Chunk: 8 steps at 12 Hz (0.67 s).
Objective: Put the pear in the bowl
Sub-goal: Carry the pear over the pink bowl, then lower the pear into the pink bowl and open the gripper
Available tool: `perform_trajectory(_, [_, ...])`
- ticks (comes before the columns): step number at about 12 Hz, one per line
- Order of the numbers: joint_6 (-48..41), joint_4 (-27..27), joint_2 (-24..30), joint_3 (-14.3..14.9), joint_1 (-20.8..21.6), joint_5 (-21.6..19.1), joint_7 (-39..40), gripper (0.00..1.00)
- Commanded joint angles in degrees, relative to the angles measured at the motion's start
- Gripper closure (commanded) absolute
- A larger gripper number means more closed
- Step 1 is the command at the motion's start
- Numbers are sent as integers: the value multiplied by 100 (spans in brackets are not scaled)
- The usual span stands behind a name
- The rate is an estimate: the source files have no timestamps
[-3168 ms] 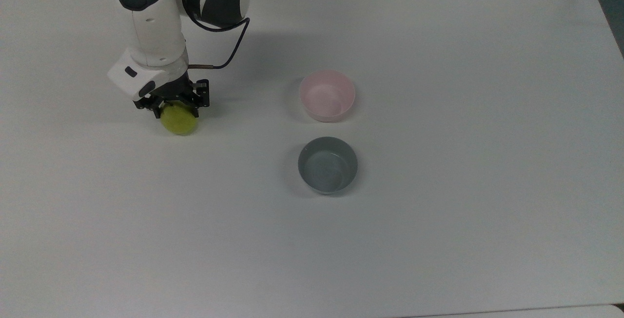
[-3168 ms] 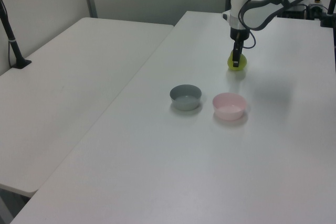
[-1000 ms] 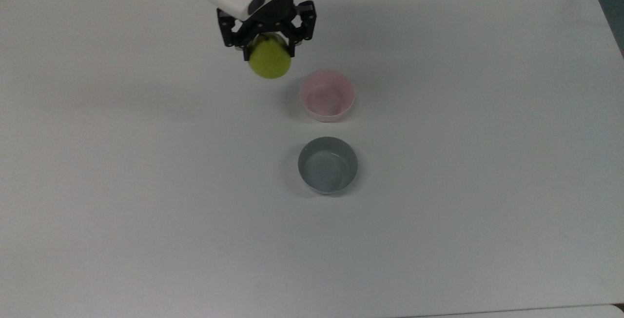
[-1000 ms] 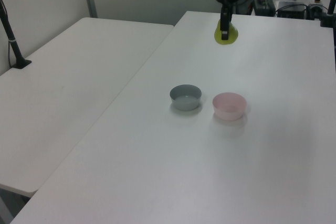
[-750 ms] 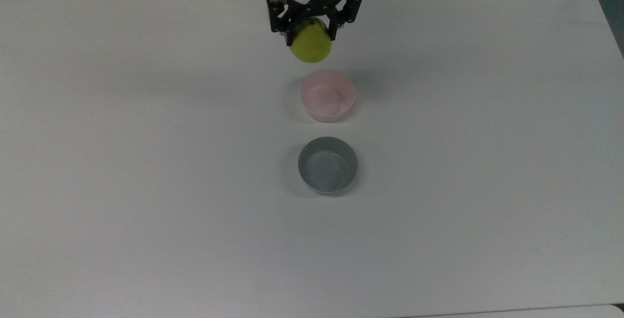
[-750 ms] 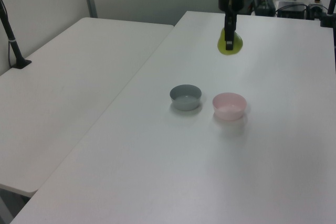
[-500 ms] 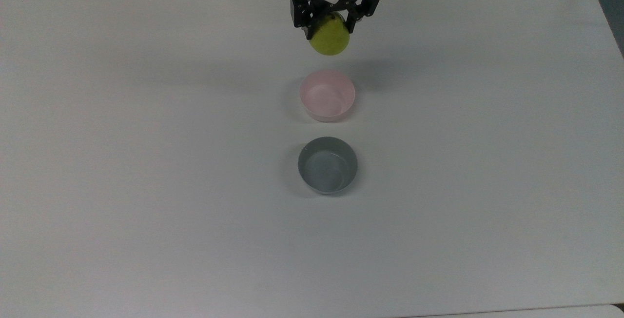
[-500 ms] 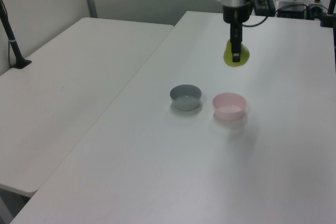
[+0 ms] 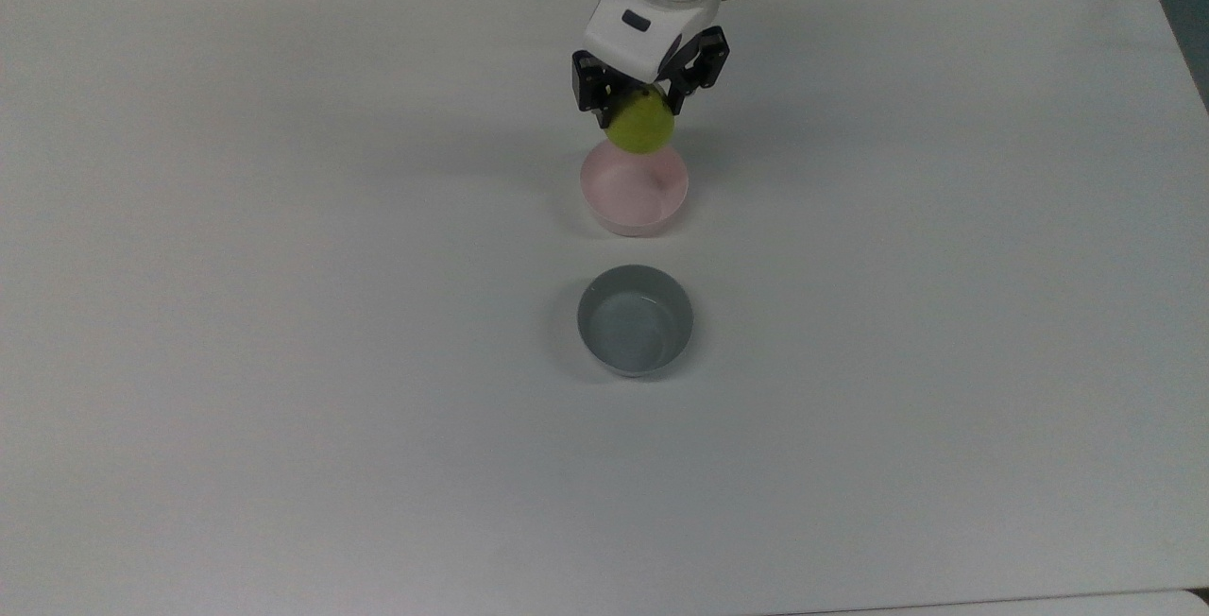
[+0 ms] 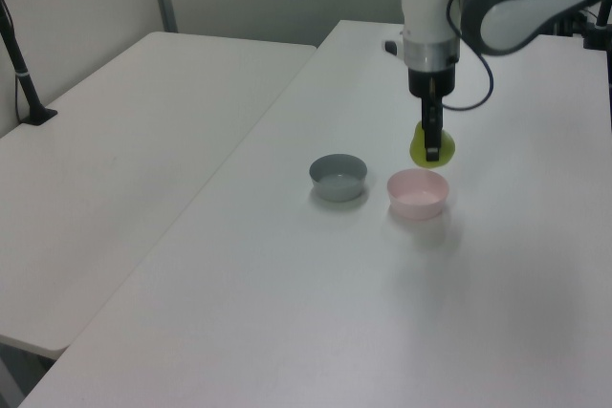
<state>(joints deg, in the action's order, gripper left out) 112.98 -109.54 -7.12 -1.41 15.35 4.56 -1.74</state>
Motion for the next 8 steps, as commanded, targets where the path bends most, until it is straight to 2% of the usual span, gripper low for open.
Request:
perform_trajectory(1, [618, -279, -148, 62, 12, 63, -107, 45])
perform_trajectory(8, [1015, -217, -535, 71, -15, 72, -107, 43])
